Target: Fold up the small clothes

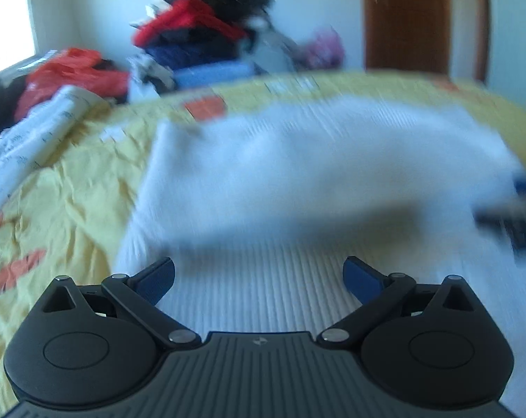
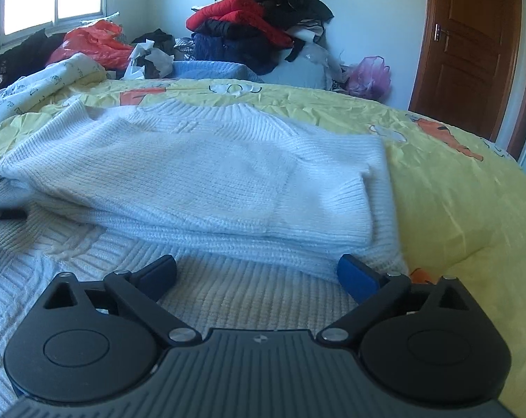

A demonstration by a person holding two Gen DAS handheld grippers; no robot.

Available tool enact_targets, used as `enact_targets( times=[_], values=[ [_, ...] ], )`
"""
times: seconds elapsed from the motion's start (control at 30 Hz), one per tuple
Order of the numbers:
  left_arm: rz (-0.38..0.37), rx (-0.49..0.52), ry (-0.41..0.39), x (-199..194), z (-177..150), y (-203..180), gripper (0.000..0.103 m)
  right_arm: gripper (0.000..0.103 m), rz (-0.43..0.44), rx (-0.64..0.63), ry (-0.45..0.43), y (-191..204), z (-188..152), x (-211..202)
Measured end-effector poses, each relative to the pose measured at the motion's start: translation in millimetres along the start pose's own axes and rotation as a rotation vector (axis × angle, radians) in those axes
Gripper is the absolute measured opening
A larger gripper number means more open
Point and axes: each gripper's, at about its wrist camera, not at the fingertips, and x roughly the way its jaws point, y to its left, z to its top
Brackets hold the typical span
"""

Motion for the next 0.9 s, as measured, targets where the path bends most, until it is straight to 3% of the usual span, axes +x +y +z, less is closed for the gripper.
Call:
enact_targets(
  times=[0.07,0.2,0.33,0.53,0.8,0.9],
  values=[
    [-0.006,0.002,-0.035,-6.0,-13.3,2.1,0.103,0.099,-0.002,-0.003,0.001,0.6,0.7,-0.4],
    [-0.064,-0.118,0.002,5.3,-11.4,20.4,0.103,0.101,-0.025,-0.018,0.004,4.6,0.5,-1.2],
    [-0.053,-0.107,-0.001,6.4,-11.5,17.2,0.103,0.102,0.005,0.073,0.048,-6.9,-10.0,-17.6],
    [-0.057,-0.113,-0.002,7.3,-13.3,19.4,0.103,0.102,0.004,0.046,0.027,-6.7,-51.8,-64.4],
    [-0.015,-0.088,0.043,-19.0,-24.2,13.7,0.103,0.102,-0.015,0.058,0.033,-7.0,-50.6,-62.0],
    [-0.032,-0.113,0.010,-27.6,-41.3,19.9,0.103,0.102,-0.016,0.056,0.032,-6.1,-50.3,-61.6]
  ],
)
